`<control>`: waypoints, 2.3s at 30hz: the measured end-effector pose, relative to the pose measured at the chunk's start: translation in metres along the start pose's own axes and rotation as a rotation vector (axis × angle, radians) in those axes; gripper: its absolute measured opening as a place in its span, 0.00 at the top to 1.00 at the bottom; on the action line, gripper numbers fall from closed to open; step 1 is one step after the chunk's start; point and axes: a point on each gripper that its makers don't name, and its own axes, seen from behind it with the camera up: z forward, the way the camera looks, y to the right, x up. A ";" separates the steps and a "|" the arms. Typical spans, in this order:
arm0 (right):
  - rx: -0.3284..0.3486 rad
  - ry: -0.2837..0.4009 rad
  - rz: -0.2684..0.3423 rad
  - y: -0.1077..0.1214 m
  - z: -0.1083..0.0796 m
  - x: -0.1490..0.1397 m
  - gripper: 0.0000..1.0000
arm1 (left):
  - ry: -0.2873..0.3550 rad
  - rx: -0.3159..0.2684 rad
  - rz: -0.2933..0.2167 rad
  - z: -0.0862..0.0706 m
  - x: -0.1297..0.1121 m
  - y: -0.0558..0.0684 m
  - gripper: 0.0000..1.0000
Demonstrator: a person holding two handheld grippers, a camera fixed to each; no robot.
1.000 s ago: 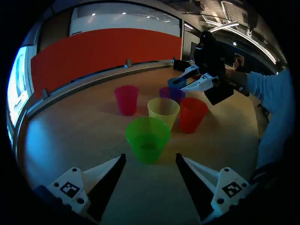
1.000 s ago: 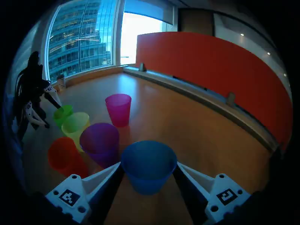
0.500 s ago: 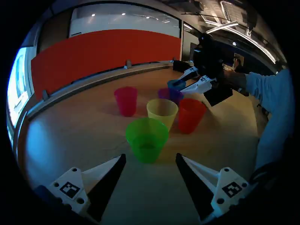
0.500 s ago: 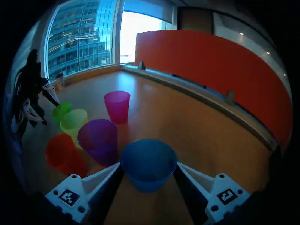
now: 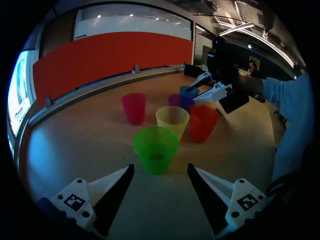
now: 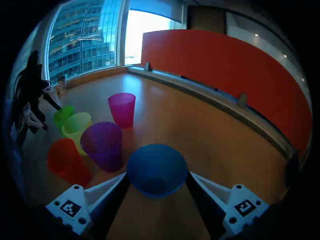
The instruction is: Pour water
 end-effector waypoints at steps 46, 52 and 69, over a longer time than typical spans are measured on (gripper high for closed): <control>-0.268 0.265 0.140 -0.014 -0.140 0.004 0.00 | 0.262 0.364 -0.032 -0.069 0.039 -0.054 0.01; -0.346 0.323 0.156 -0.008 -0.156 0.009 0.00 | 0.310 0.422 -0.020 -0.077 0.047 -0.062 0.01; -0.627 0.528 0.190 0.024 -0.214 0.036 0.00 | 0.496 0.588 -0.057 -0.120 0.086 -0.078 0.01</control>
